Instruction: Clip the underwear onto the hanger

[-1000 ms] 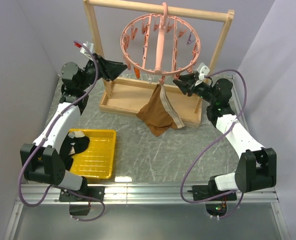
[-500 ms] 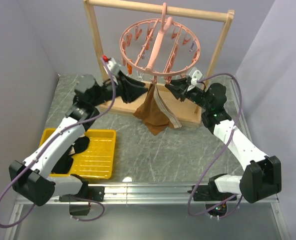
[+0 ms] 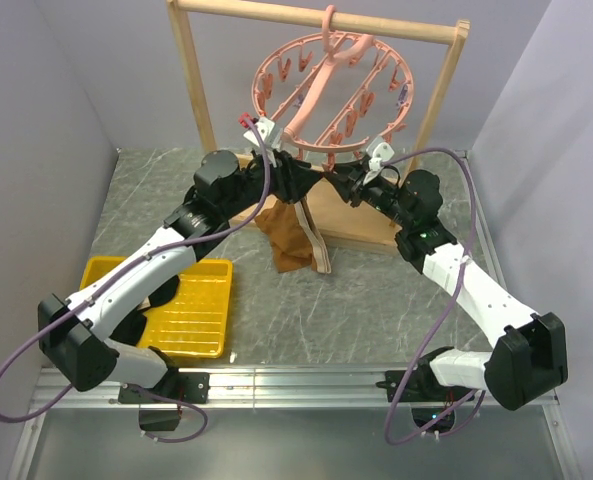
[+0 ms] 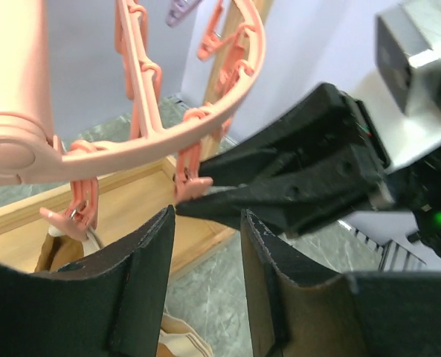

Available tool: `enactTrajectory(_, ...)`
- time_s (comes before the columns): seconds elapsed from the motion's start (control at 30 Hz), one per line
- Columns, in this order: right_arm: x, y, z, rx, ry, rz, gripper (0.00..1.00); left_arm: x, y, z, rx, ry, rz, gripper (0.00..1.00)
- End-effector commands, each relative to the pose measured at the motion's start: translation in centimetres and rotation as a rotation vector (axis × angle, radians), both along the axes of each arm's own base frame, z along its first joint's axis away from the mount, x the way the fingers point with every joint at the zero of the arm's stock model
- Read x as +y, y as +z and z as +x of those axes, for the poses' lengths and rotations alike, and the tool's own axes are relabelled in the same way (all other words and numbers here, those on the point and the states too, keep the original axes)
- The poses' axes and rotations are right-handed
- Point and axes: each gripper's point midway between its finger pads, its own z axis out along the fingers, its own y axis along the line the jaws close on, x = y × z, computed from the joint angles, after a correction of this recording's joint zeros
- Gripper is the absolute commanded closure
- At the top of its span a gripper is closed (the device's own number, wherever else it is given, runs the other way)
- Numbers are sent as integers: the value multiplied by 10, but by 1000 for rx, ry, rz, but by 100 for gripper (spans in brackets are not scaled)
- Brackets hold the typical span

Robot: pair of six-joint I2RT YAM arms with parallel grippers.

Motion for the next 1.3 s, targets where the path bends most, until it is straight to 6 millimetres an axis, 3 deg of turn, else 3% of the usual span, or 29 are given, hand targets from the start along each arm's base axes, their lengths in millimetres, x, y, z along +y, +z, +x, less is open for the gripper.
enactTrajectory(0.0, -3, 23, -7, -56, -24, 23, 78, -1, 22, 11, -7, 62, -61, 55)
enactTrajectory(0.2, -3, 23, -7, -50, -45, 24, 80, -6, 21, 22, 32, 93, -91, 60)
enactTrajectory(0.63, -1, 23, -2, -44, -119, 22, 86, -10, 29, 31, 75, 121, -153, 60)
enactTrajectory(0.87, 3, 23, -5, -41, -145, 17, 88, -13, 14, 52, 161, 195, -159, 60)
enactTrajectory(1.27, 3, 17, -1, -32, -200, -10, 90, -14, 14, 51, 181, 193, -180, 57)
